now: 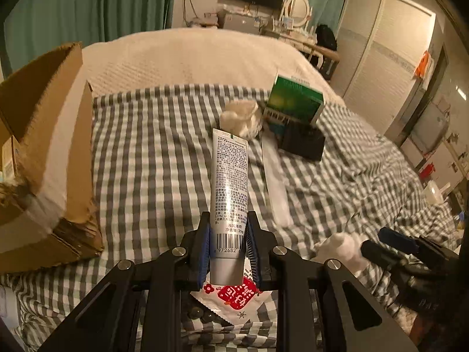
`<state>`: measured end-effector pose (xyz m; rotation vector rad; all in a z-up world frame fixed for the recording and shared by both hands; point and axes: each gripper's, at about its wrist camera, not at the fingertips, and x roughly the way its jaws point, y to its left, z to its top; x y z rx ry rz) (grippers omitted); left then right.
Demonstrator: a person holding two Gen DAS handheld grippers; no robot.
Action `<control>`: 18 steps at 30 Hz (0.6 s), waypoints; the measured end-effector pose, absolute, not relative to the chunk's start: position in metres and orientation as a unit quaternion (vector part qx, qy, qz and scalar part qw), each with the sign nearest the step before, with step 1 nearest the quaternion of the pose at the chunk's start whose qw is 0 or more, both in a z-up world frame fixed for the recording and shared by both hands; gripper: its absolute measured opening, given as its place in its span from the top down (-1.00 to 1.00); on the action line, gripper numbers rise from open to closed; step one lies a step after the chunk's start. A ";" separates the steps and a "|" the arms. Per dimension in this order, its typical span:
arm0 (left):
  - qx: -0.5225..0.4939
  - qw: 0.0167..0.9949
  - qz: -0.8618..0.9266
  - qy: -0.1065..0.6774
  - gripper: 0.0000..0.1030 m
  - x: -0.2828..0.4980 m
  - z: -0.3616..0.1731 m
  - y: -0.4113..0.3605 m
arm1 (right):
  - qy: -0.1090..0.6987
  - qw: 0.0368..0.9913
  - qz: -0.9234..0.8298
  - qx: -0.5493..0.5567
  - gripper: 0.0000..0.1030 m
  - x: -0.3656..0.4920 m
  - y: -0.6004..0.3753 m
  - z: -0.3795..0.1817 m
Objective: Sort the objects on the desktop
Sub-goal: 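Carry the toothpaste tube and figurine into the cardboard box and release both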
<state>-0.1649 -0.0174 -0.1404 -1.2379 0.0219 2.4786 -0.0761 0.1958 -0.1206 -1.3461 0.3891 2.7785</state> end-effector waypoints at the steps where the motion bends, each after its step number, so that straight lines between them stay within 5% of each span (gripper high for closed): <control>1: -0.443 0.186 0.877 0.011 0.57 -0.166 -0.144 -0.015 | 0.122 0.011 0.892 -0.436 -0.10 -0.078 0.192 -0.125; 18: -0.449 0.179 0.875 -0.007 0.57 -0.175 -0.154 -0.016 | 0.115 -0.003 0.875 -0.470 -0.17 -0.102 0.174 -0.161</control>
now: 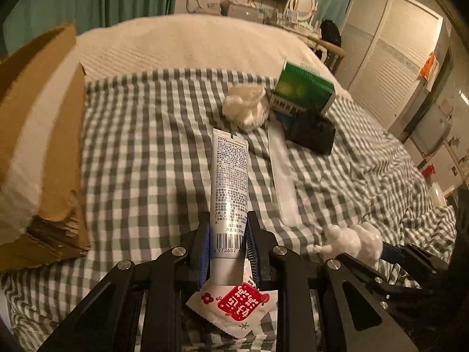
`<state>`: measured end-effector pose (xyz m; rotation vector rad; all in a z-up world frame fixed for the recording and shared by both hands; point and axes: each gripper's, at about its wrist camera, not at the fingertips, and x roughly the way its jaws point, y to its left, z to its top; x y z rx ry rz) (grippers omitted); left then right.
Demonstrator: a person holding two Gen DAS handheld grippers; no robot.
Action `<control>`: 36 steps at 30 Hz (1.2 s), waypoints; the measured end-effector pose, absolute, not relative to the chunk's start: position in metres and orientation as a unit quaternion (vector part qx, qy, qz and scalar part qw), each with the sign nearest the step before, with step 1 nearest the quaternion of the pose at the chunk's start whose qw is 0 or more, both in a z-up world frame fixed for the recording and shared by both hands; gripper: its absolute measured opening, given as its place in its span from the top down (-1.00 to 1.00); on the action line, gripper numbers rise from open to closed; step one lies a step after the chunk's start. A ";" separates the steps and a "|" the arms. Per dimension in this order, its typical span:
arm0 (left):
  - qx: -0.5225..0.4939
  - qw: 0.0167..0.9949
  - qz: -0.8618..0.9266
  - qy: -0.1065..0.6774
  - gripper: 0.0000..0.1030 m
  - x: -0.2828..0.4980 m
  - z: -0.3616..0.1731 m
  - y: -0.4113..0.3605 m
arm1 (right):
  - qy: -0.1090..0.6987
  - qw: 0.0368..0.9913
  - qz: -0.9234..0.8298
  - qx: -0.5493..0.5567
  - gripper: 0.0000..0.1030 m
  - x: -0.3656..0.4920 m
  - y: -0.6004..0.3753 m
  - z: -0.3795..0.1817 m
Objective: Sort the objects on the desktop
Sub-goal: 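Carry the toothpaste tube and figurine into the cardboard box and release both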
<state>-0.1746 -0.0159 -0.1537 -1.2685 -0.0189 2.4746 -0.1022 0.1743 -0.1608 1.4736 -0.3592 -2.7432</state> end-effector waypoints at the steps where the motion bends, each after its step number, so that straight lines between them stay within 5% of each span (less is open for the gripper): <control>1: -0.439 0.177 0.881 -0.005 0.57 -0.171 -0.147 -0.018 | -0.110 0.001 -0.878 0.465 -0.17 -0.100 0.173 -0.157; 20: -0.274 0.055 0.959 -0.049 0.56 -0.164 0.011 -0.144 | -0.049 0.086 -0.936 0.338 -0.17 -0.092 0.084 0.015; 27: -0.287 -0.049 0.953 -0.083 0.56 -0.191 -0.017 -0.230 | -0.028 0.178 -0.930 0.321 -0.17 -0.148 -0.002 0.040; 36: -0.325 -0.075 0.938 -0.094 0.56 -0.214 -0.067 -0.262 | -0.025 0.227 -0.908 0.350 -0.18 -0.218 -0.064 -0.004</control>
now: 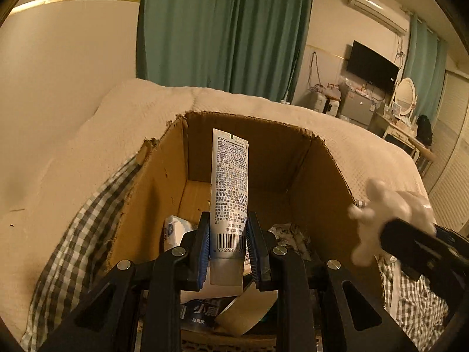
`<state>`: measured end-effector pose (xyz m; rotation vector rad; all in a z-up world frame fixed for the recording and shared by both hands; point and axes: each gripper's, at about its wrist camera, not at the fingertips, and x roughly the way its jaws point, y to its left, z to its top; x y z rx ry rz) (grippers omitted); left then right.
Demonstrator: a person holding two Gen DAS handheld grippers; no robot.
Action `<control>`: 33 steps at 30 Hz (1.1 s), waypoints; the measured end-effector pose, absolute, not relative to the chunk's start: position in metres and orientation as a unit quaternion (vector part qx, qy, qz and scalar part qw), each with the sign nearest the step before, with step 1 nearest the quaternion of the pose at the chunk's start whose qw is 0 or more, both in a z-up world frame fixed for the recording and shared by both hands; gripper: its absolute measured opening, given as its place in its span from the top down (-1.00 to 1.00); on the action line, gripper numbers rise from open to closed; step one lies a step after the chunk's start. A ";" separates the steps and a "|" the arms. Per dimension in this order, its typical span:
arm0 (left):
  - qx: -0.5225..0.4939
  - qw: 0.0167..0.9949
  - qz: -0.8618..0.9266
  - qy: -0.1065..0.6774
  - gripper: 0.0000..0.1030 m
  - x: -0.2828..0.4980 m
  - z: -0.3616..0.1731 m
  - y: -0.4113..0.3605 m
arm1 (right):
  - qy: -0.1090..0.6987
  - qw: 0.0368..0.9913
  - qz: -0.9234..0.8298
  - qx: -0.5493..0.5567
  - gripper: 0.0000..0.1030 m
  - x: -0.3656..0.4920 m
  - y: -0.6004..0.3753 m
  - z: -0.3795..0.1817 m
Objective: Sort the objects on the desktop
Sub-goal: 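Carry the toothpaste tube and figurine into the cardboard box and release both, then grasp the clear plastic comb with the left tool while the right tool grasps the black cup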
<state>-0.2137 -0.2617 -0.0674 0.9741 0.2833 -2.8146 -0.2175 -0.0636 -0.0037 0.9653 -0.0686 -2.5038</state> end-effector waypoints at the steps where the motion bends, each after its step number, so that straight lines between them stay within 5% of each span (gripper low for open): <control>1: 0.325 0.076 -0.938 0.091 0.56 -0.217 -0.070 -0.262 | -0.027 0.226 -0.908 0.352 -0.19 -0.223 -0.066 -0.007; 4: 0.325 0.085 -0.939 0.071 0.12 -0.218 -0.073 -0.255 | -0.044 0.224 -0.908 0.352 -0.22 -0.234 -0.063 -0.011; 5: 0.324 0.089 -0.939 0.068 -0.36 -0.218 -0.074 -0.254 | -0.051 0.224 -0.909 0.349 -0.29 -0.233 -0.061 -0.010; 7: 0.313 0.095 -0.942 0.071 -0.63 -0.214 -0.072 -0.253 | -0.059 0.220 -0.913 0.338 -0.41 -0.232 -0.058 -0.006; 22: 0.312 -0.022 -0.948 0.060 -0.75 -0.164 -0.029 -0.151 | -0.062 0.074 -0.948 0.303 -0.42 -0.134 0.091 0.031; 33: 0.380 -0.106 -0.919 -0.002 -0.75 -0.153 -0.083 -0.014 | -0.077 -0.007 -0.948 0.310 -0.42 -0.064 0.199 0.018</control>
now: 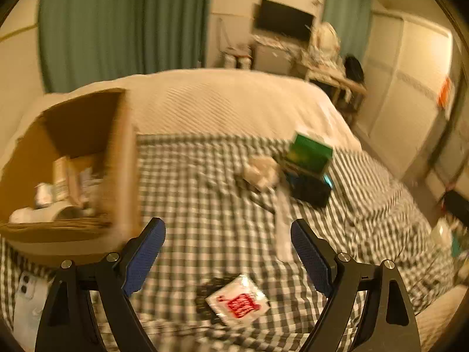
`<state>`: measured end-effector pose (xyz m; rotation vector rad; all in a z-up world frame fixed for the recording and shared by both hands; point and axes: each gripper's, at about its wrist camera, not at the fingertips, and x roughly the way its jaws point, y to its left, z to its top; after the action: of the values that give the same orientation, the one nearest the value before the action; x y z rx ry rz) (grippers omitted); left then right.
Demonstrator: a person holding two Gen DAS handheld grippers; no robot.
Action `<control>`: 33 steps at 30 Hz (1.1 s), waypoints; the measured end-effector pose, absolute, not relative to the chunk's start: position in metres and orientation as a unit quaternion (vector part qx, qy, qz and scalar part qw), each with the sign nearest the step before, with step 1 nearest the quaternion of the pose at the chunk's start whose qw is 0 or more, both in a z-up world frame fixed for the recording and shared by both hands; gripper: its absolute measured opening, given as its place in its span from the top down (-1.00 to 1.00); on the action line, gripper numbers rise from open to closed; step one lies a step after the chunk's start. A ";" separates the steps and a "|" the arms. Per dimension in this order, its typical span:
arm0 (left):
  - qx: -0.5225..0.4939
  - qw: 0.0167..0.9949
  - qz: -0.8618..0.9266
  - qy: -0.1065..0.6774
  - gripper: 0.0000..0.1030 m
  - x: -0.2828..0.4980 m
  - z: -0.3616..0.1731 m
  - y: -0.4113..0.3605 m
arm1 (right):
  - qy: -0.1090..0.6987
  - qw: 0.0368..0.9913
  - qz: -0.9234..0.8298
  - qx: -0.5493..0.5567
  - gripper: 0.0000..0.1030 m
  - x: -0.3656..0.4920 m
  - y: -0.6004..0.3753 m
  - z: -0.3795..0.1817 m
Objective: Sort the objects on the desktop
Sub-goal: 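Grasp the clear plastic comb with the left tool while the right tool grasps the black cup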
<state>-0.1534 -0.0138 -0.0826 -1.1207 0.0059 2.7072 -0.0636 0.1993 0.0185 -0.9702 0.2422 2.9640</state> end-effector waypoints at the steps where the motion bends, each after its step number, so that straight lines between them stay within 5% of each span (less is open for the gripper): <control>1: -0.386 0.109 0.916 0.009 -0.75 -0.156 -0.088 -0.006 | 0.080 0.009 0.947 -0.311 -0.42 -0.062 0.208 0.014; 8: -0.443 0.123 0.888 0.022 -0.72 -0.205 -0.137 0.051 | 0.096 0.014 0.945 -0.312 -0.42 -0.073 0.251 -0.024; 16: -0.487 0.126 0.864 0.030 -0.32 -0.253 -0.201 0.099 | 0.113 0.015 0.938 -0.327 -0.42 -0.124 0.270 -0.082; 18: -0.479 0.134 0.867 0.040 -0.12 -0.254 -0.209 0.105 | 0.120 0.017 0.936 -0.330 -0.42 -0.136 0.271 -0.095; 19: -0.463 0.144 0.873 0.051 0.34 -0.251 -0.209 0.108 | 0.125 0.017 0.934 -0.333 -0.41 -0.145 0.272 -0.106; 20: -0.458 0.150 0.874 0.058 0.49 -0.250 -0.209 0.109 | 0.129 0.017 0.933 -0.335 -0.41 -0.150 0.271 -0.112; 33: -0.437 0.114 0.892 -0.032 0.49 -0.236 -0.183 0.053 | 0.155 -0.009 0.919 -0.362 -0.41 -0.229 0.256 -0.156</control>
<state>-0.2364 0.0531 -0.1829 -1.2818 -0.0932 2.6143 -0.2291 0.2556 -0.1559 -1.1435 0.4900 2.9053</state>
